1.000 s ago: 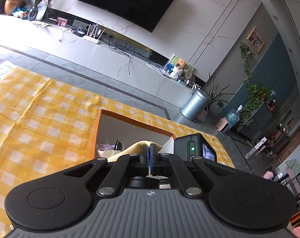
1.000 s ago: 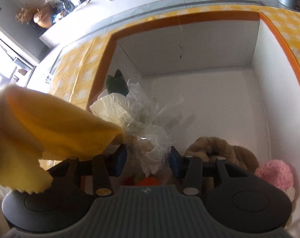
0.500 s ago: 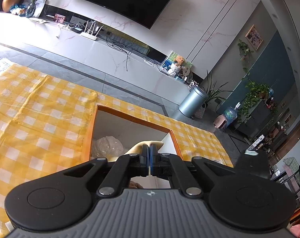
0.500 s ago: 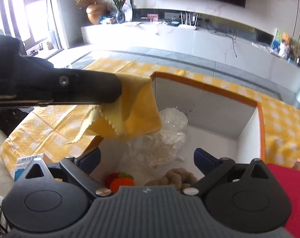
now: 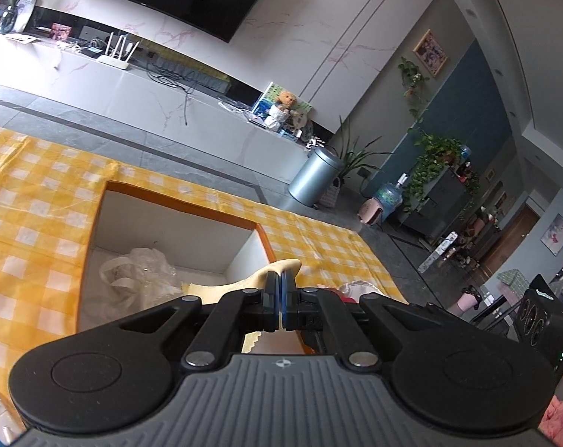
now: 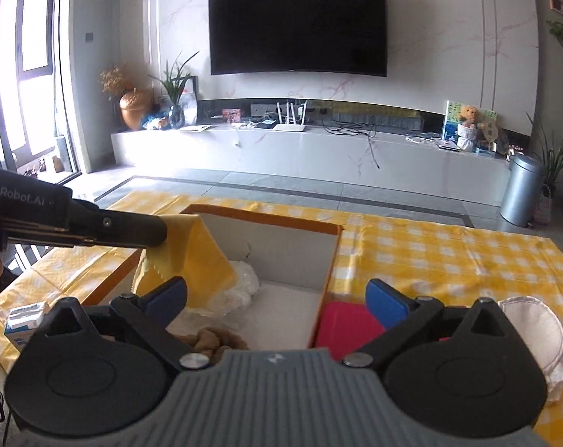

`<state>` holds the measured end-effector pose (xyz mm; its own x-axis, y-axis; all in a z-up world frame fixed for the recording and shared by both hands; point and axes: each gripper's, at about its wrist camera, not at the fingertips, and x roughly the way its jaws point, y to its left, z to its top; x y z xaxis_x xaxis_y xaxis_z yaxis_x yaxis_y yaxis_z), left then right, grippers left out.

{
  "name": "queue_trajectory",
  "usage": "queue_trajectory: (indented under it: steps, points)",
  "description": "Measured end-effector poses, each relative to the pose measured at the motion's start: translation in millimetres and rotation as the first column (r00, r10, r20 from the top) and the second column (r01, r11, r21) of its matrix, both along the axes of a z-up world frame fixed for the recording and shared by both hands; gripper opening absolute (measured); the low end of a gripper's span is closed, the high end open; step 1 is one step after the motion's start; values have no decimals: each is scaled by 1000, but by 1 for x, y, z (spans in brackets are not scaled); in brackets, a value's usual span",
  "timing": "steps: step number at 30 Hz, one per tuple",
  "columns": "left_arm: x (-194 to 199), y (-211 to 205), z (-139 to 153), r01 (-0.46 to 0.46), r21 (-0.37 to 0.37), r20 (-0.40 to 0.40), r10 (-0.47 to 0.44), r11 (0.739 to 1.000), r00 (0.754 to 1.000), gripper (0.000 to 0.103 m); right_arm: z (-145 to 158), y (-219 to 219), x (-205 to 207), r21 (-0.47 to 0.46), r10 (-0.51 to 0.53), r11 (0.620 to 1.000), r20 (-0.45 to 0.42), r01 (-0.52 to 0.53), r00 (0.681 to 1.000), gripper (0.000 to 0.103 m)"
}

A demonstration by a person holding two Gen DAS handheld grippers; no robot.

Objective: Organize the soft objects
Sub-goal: 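Lower the yellow cloth into the cardboard box and open the left gripper, then move both tools back toward the white padded item on the table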

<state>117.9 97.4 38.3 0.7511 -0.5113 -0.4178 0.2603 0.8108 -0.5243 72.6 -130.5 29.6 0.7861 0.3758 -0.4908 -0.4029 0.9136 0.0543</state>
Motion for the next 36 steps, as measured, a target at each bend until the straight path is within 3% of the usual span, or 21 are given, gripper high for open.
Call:
queue_trajectory:
  steps: [6, 10, 15, 18, 21, 24, 27, 29, 31, 33, 36]
  points:
    - [14, -27, -6, 100, -24, 4, -100, 995, 995, 1, -3, -28, 11, 77, -80, 994, -52, 83, 995, 100]
    - [32, -44, -22, 72, 86, -57, -68, 994, 996, 1, -7, -38, 16, 112, -113, 986, -99, 124, 989, 100]
    - [46, -51, -41, 51, 156, -104, -34, 986, 994, 1, -10, -39, 15, 111, -113, 986, -107, 125, 988, 100]
    - [46, -55, -44, 23, 217, -83, -5, 976, 997, 1, -11, -36, 13, 95, -102, 989, -102, 112, 989, 100]
    - [38, -63, -45, -54, 303, -7, 59, 951, 998, 1, -14, -35, 13, 67, -112, 991, -90, 118, 990, 100]
    - [34, -62, -46, -44, 313, 5, 45, 949, 999, 4, -14, -38, 14, 66, -121, 990, -86, 127, 989, 100]
    - [27, -60, -38, -56, 308, 50, 43, 950, 998, 30, -12, -42, 12, 76, -122, 989, -78, 128, 989, 100]
    - [22, -60, -31, -55, 313, 90, 28, 948, 996, 65, -10, -43, 10, 74, -124, 989, -70, 130, 990, 100]
    - [17, -62, -24, -100, 326, 146, 54, 940, 988, 74, -10, -44, 8, 76, -131, 988, -64, 136, 989, 100]
    - [14, -62, -20, -139, 324, 181, 83, 936, 980, 91, -9, -46, 8, 81, -135, 987, -64, 140, 989, 100]
    - [12, -56, -15, -185, 287, 186, 135, 940, 973, 94, -8, -48, 8, 84, -140, 986, -61, 145, 988, 100]
